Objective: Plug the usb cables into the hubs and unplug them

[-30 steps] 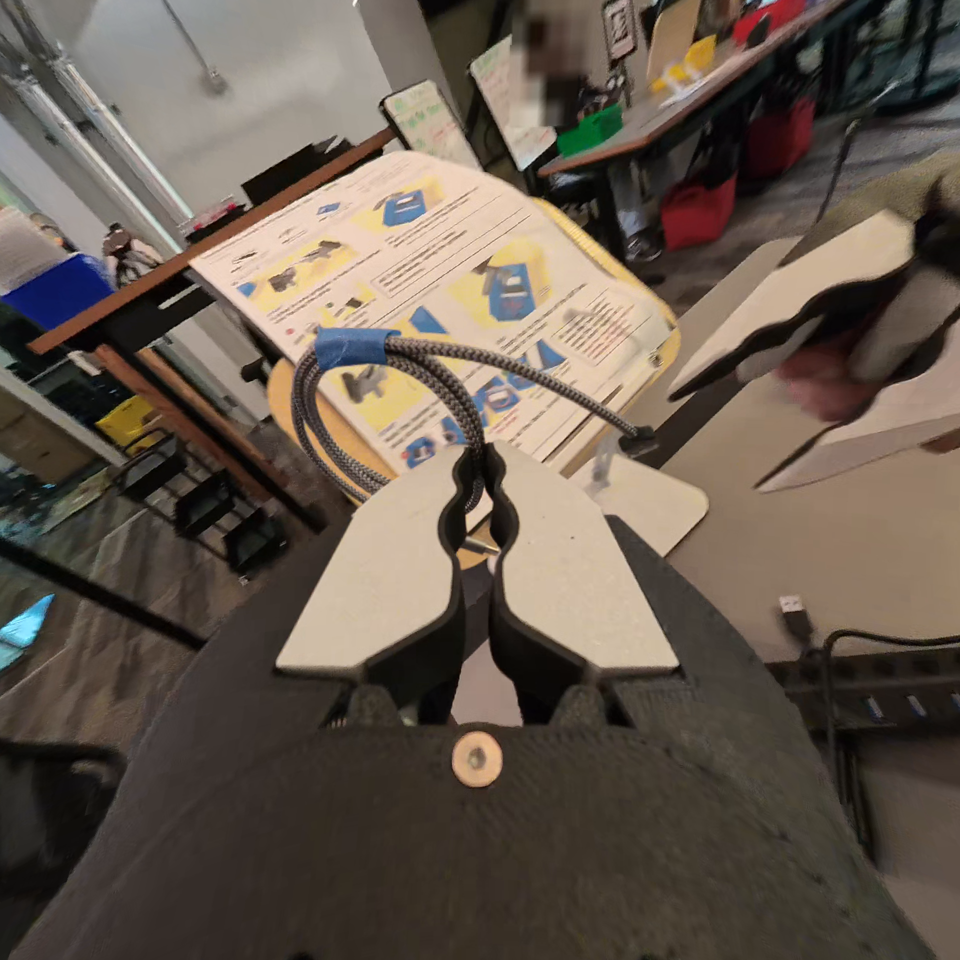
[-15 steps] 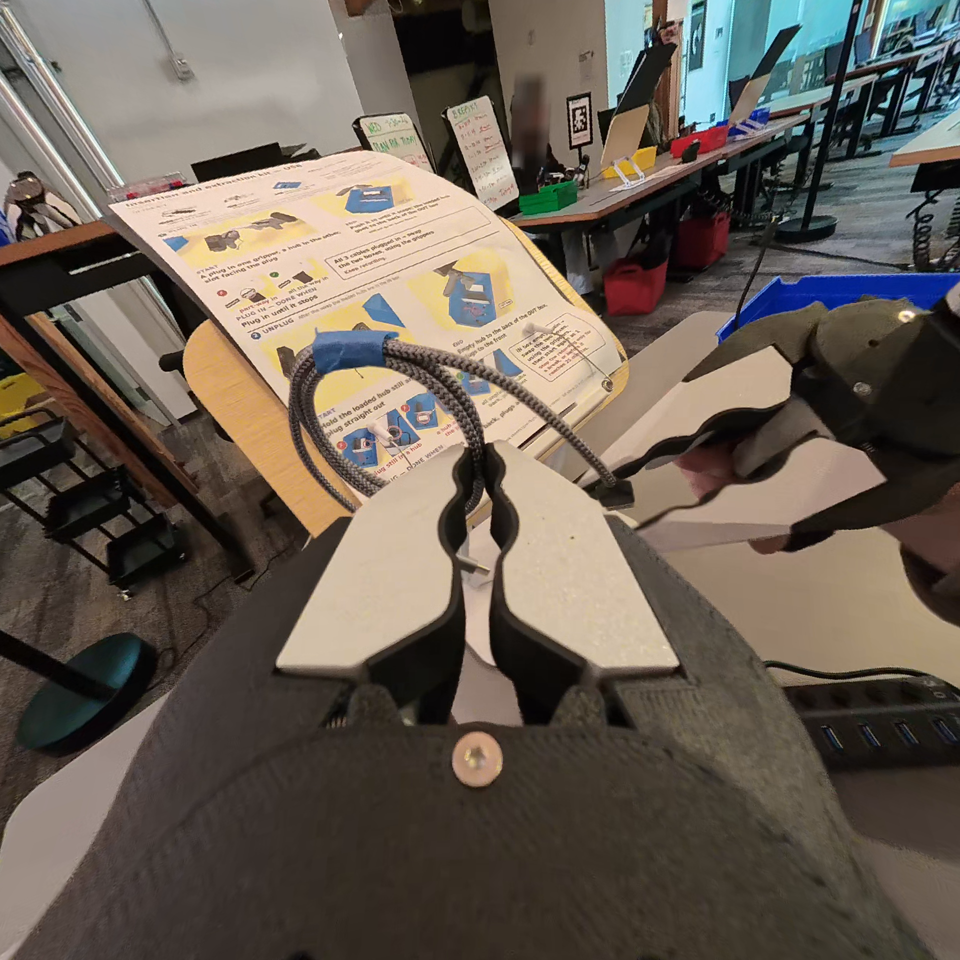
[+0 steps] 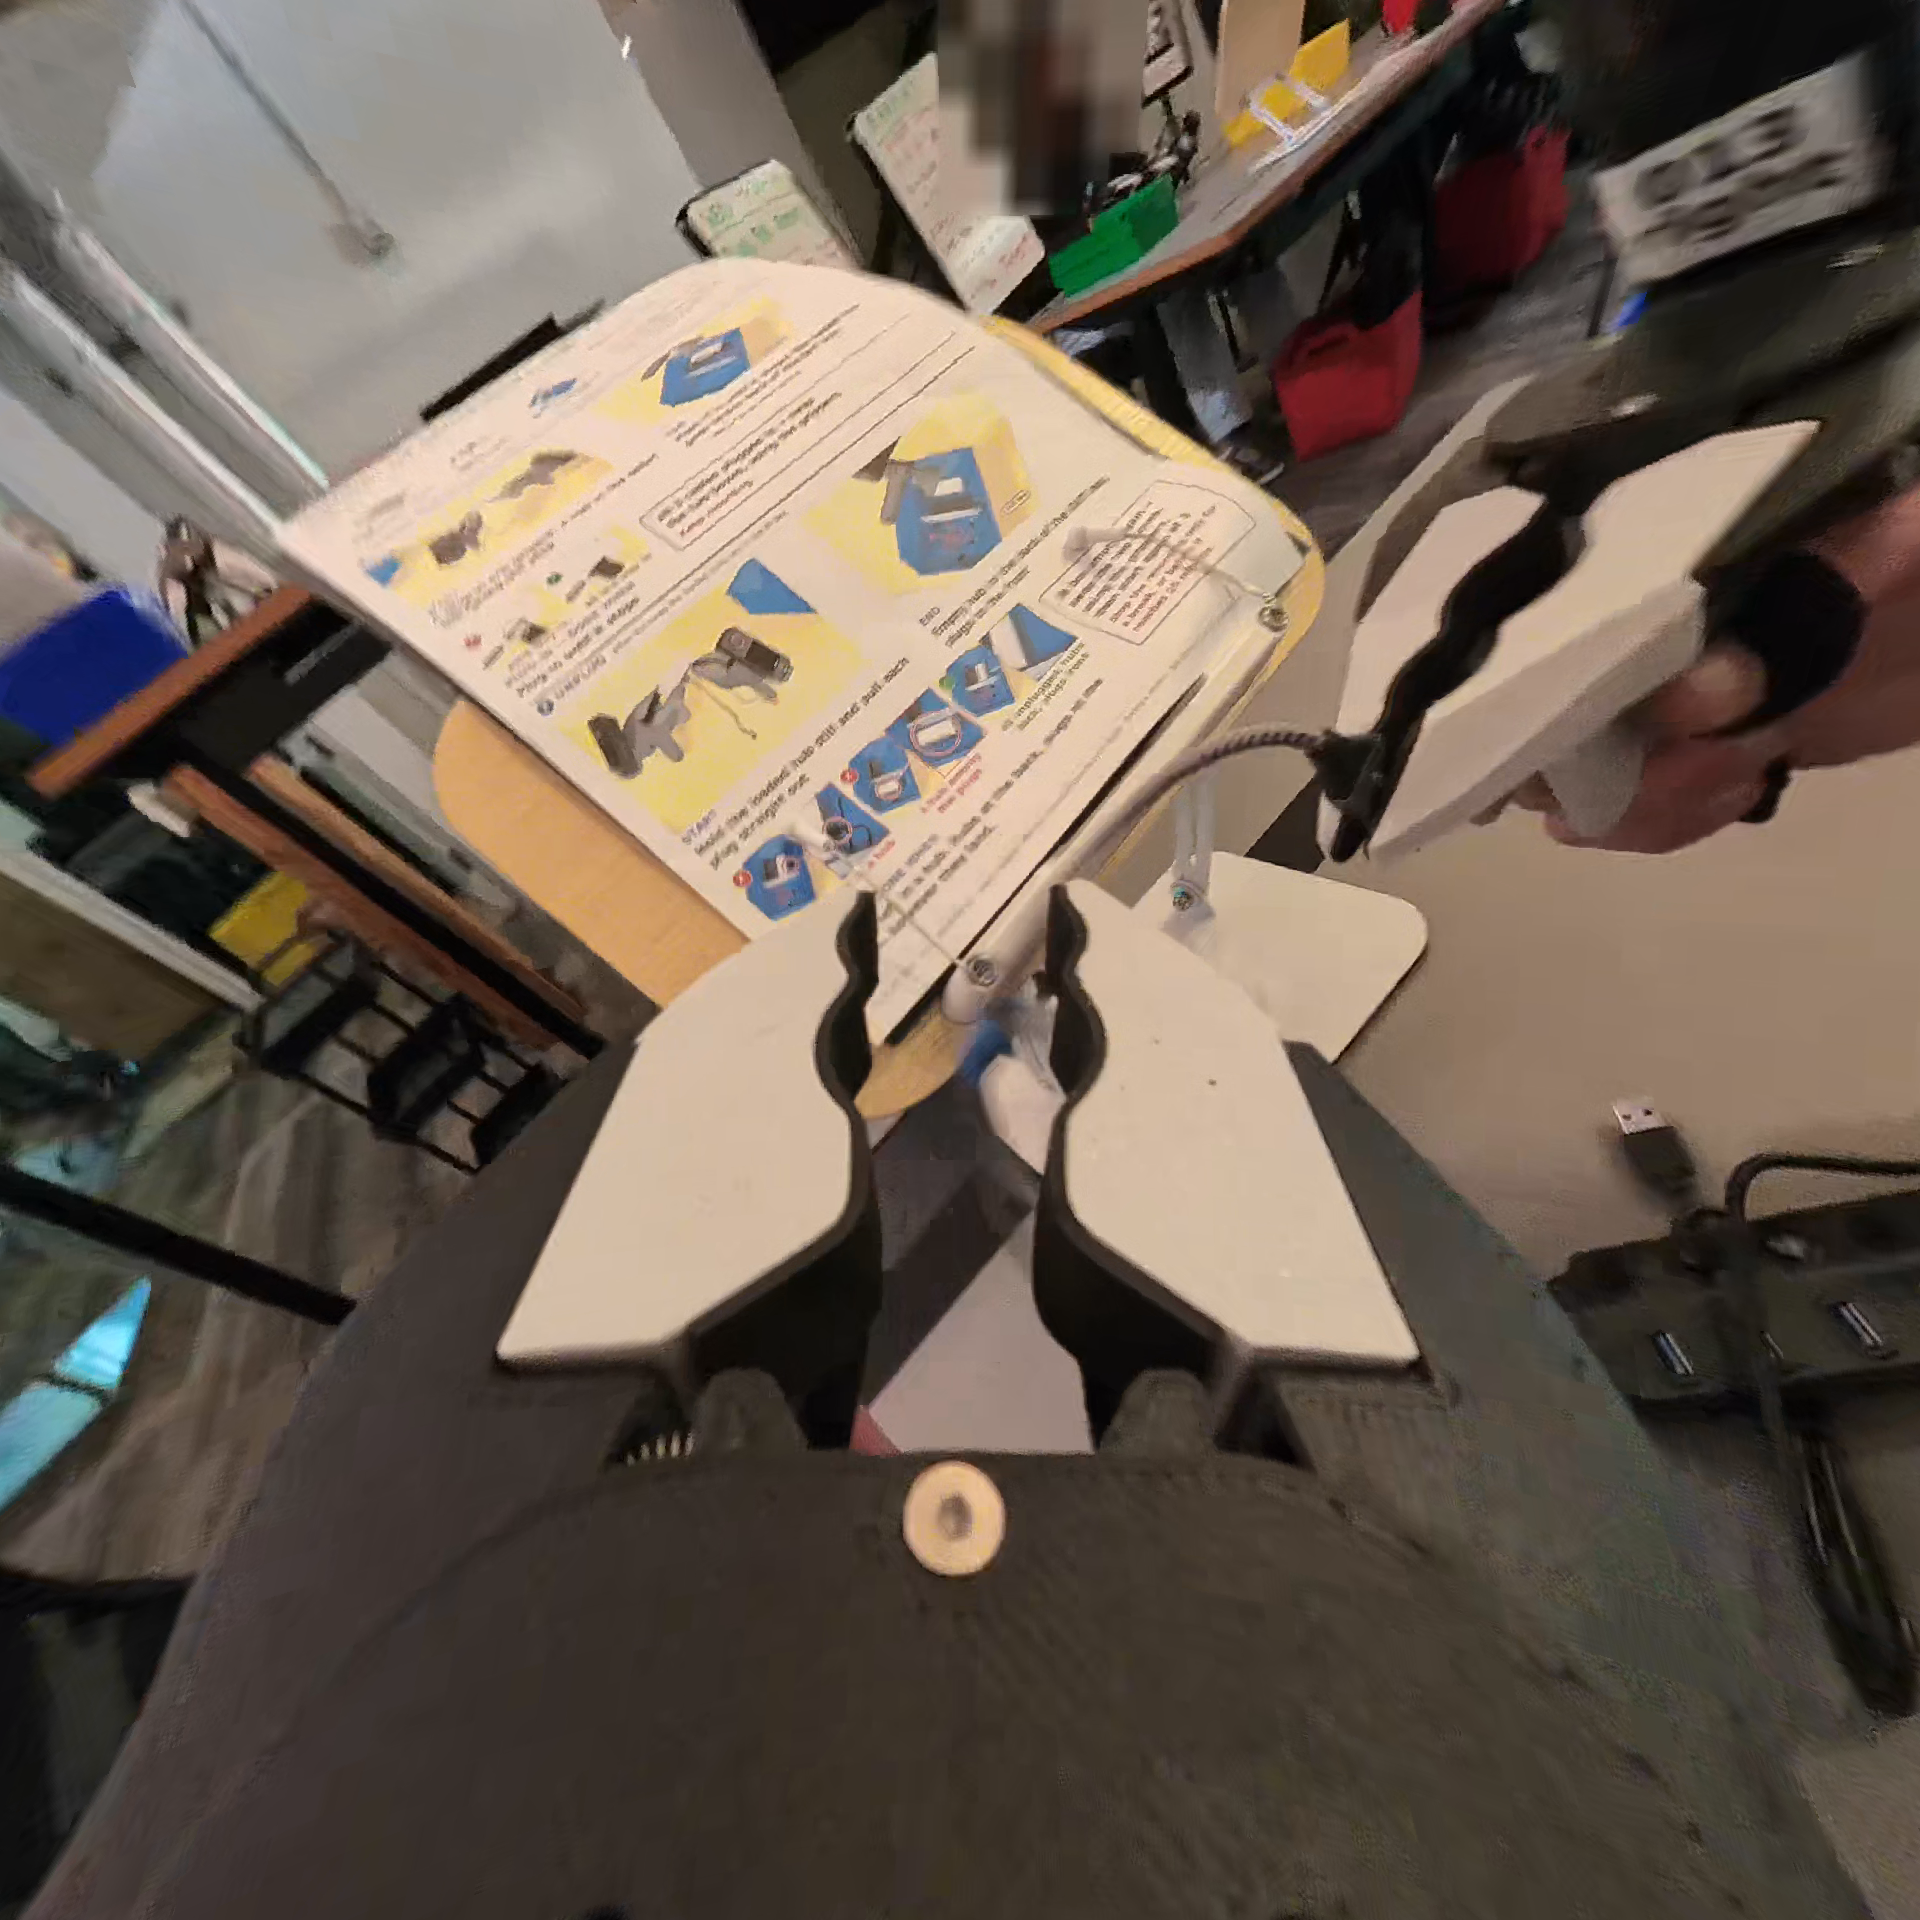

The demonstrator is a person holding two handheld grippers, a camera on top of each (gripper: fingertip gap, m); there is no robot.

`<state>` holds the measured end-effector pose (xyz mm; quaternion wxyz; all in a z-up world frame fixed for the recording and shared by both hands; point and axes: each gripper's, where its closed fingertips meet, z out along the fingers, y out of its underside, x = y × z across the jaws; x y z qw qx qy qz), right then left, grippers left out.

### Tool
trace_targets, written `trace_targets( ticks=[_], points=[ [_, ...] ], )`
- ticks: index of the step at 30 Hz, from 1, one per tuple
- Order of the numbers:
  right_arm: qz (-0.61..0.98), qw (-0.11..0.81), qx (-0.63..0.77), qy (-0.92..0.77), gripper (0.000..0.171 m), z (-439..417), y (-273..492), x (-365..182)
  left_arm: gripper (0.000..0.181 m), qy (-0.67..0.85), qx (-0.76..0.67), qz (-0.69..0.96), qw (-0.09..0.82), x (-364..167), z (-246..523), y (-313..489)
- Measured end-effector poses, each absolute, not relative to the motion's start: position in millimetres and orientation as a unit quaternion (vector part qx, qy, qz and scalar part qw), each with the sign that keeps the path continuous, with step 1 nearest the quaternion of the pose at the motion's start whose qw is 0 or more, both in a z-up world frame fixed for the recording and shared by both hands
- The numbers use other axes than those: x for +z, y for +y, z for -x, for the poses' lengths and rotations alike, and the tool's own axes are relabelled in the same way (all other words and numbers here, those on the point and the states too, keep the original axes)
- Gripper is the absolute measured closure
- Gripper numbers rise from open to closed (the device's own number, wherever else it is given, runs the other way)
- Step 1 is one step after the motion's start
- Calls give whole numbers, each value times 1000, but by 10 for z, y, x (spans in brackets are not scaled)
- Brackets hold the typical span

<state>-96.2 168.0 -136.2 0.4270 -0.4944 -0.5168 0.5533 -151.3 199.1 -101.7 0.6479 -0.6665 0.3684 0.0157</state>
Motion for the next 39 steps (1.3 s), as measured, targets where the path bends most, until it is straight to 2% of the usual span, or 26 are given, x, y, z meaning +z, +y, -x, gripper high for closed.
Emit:
trace_targets(
  ticks=[7,13,17,19,23,26,29,30,31,35,39],
  points=[
    [477,308,614,-548,168,852,1375,-1472,143,530,27,548,646,-1012,1060,1507],
    [426,239,638,-595,168,763,1053,-1550,139,650,69,499,570,-1382,756,1237],
    [399,203,646,-618,168,702,908,-1633,149,681,60,493,539,-1518,705,1137],
    [380,182,655,-627,168,667,824,-1668,163,696,53,488,523,-1577,666,1077],
    [349,156,674,-632,168,586,747,-1711,176,712,32,485,507,-1638,607,991],
    [342,153,682,-628,168,568,750,-1702,177,712,16,491,502,-1646,587,985],
    [345,174,689,-613,168,576,817,-1624,178,692,7,503,518,-1579,587,1045],
    [349,198,691,-601,159,602,870,-1562,178,680,-1,505,532,-1545,590,1086],
    [358,235,685,-589,145,644,959,-1496,178,664,-14,514,543,-1515,602,1143],
    [371,444,571,-583,126,674,1286,-1239,178,580,-68,568,580,-1399,744,1435],
    [374,553,425,-610,138,678,1454,-1195,178,500,-143,594,614,-1228,805,1572]
  ],
)
